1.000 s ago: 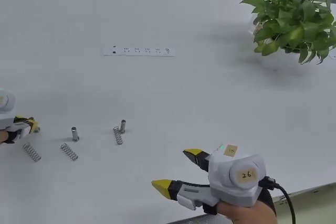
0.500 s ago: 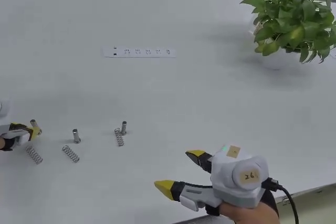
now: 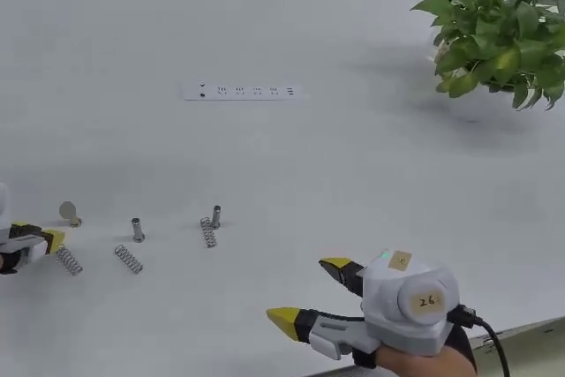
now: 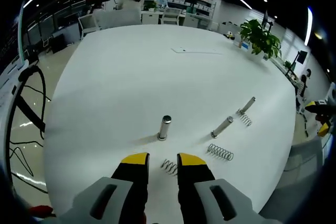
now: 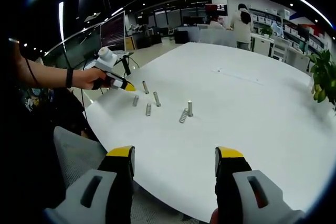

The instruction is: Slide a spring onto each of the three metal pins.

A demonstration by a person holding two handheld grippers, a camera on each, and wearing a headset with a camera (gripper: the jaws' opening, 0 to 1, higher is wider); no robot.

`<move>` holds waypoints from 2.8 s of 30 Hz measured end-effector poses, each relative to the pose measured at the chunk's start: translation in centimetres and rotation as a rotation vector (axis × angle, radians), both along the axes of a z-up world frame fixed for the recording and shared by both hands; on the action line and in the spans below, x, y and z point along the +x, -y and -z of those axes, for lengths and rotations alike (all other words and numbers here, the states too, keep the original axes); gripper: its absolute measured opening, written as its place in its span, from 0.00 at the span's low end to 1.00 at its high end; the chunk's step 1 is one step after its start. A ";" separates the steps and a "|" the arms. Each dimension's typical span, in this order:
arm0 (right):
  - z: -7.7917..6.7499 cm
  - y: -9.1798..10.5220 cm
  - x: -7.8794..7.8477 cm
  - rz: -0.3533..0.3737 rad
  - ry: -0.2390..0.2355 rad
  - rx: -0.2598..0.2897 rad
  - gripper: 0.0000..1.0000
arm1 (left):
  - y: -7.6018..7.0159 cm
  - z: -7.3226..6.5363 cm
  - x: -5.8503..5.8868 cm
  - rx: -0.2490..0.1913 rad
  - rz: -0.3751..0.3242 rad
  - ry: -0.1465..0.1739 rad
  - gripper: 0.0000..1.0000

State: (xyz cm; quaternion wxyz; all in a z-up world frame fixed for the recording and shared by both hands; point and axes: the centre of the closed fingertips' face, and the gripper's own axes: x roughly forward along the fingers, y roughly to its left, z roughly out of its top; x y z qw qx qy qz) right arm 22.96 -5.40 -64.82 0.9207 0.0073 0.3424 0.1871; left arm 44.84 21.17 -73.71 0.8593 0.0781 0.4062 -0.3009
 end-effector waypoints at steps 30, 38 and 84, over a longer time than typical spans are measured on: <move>0.1 0.1 -0.3 -0.044 0.003 0.001 0.60 | -1.1 -0.8 -4.3 -0.099 -0.133 -0.005 0.24; 0.1 0.1 -0.4 -0.053 -0.001 -0.004 0.60 | -0.4 -1.1 -2.6 -0.124 -0.156 0.055 0.24; 0.7 0.6 -1.2 -0.017 -0.039 -0.017 0.60 | 3.8 0.3 3.8 -0.062 -0.008 0.173 0.00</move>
